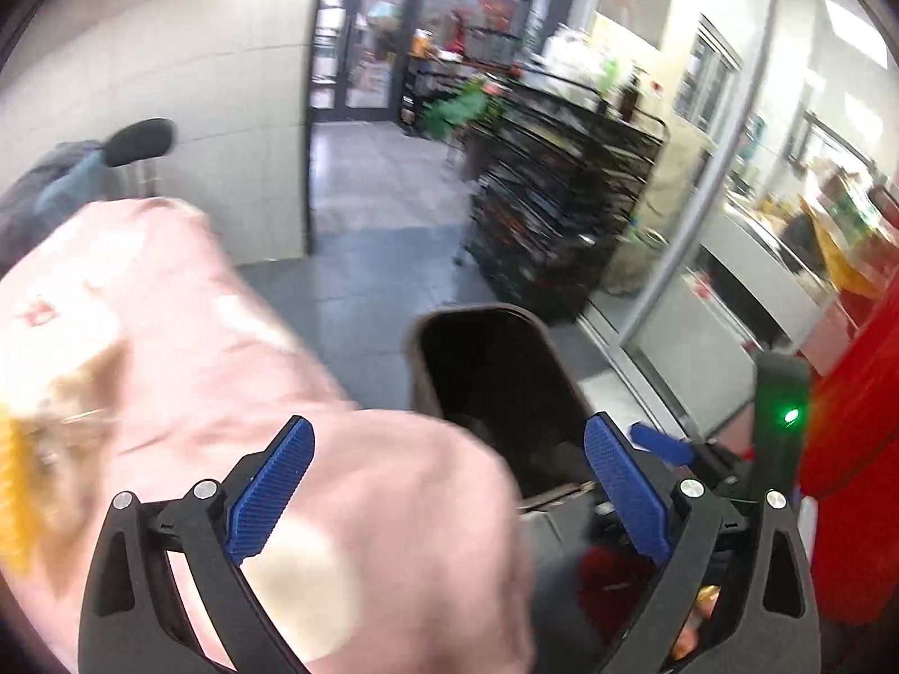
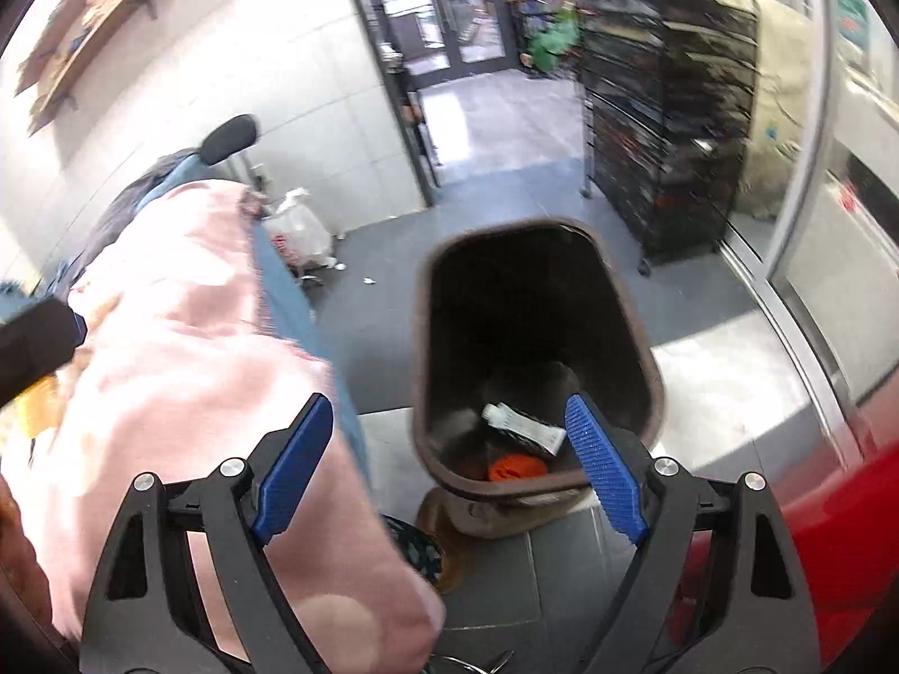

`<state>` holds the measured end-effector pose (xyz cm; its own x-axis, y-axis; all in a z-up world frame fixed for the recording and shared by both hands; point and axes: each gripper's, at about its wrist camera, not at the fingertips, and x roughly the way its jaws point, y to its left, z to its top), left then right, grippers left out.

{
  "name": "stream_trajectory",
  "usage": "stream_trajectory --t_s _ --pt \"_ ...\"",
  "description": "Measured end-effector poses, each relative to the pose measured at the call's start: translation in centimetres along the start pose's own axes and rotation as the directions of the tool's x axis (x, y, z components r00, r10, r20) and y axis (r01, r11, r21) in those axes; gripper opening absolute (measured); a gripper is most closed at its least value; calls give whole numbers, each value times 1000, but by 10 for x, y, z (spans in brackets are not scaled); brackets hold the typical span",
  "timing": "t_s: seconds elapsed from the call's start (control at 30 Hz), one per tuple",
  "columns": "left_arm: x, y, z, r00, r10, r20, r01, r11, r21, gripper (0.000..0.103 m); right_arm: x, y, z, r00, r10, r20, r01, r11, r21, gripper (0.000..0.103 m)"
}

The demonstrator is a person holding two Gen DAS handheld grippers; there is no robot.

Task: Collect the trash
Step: 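Move both open tools back over the table, then grasp the yellow foam net with the right tool while the left tool grasps the blue yogurt cup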

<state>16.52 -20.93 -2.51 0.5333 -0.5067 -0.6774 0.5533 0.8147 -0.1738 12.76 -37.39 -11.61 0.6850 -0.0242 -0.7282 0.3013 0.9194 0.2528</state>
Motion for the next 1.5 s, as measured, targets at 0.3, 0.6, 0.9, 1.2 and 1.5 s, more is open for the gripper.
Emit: stream_trajectory --t_s 0.3,0.6,0.9,1.2,1.5 --pt "-58 86 -19 982 172 76 -153 967 -205 97 -15 85 14 987 161 -4 -159 971 -179 84" --pt "-111 178 -54 932 352 88 -277 847 -453 97 -24 185 8 934 353 -62 -354 881 -314 84" --pt "-143 236 -92 903 427 46 -319 739 -593 97 -26 272 -13 860 482 -170 -507 766 -395 84" --pt "-139 268 -92 919 393 38 -285 727 -625 97 1 323 -17 842 459 -282 -538 742 -400 70" --pt "-116 303 -75 941 329 81 -191 712 -676 97 18 339 -18 834 451 -319 -548 749 -374 20"
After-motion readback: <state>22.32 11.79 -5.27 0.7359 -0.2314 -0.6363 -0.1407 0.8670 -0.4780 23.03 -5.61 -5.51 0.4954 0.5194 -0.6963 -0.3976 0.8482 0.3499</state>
